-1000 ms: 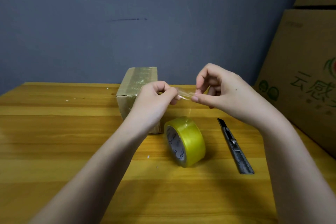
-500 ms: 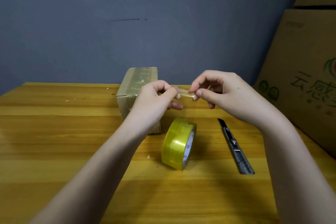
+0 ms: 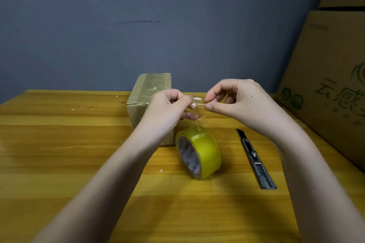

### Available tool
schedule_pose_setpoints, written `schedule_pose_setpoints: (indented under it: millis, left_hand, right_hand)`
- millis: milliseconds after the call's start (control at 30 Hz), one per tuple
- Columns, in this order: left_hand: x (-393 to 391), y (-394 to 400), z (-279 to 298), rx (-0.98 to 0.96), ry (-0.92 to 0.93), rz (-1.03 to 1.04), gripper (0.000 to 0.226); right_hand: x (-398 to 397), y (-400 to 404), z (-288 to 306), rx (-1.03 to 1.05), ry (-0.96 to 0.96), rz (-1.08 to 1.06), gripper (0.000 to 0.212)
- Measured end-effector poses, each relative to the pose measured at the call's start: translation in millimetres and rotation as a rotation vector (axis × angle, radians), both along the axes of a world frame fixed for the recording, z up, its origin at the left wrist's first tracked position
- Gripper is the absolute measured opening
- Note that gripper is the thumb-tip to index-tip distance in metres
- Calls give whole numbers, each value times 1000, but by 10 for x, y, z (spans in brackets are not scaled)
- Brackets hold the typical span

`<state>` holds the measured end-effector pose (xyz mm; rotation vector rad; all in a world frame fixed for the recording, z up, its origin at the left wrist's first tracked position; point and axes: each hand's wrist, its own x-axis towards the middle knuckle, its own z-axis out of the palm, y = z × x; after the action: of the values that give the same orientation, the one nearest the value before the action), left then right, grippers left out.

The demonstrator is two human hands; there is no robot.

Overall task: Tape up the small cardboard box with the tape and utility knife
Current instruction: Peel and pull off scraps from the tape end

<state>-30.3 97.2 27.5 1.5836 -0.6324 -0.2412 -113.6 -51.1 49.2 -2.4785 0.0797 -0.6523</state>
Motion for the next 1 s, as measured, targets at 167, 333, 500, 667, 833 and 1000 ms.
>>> schedule_pose_setpoints:
  millis: [167,333,500,667,833,1000]
  left_hand:
    - [15,10,-1,0,24,-21,16]
    - [5,29,23,16,48,-51,14]
    - [10,36,37,40,38,-31,21]
    - [9,44,49,47,48,-37,24]
    - [9,52,44,65,54,-41,25]
    - [19,49,25,77,58,-29,28]
  right_hand:
    - [11,-10,-17,32,-17,34,6]
    - [17,-47,-21,174,-22,124,11]
    - [33,-39,-35,239,-39,153,14]
    - [41,-11,-33,233,-57,102,11]
    - [39,-7,-39,180,-47,60,4]
    - [23,24,-23,107,-32,56,5]
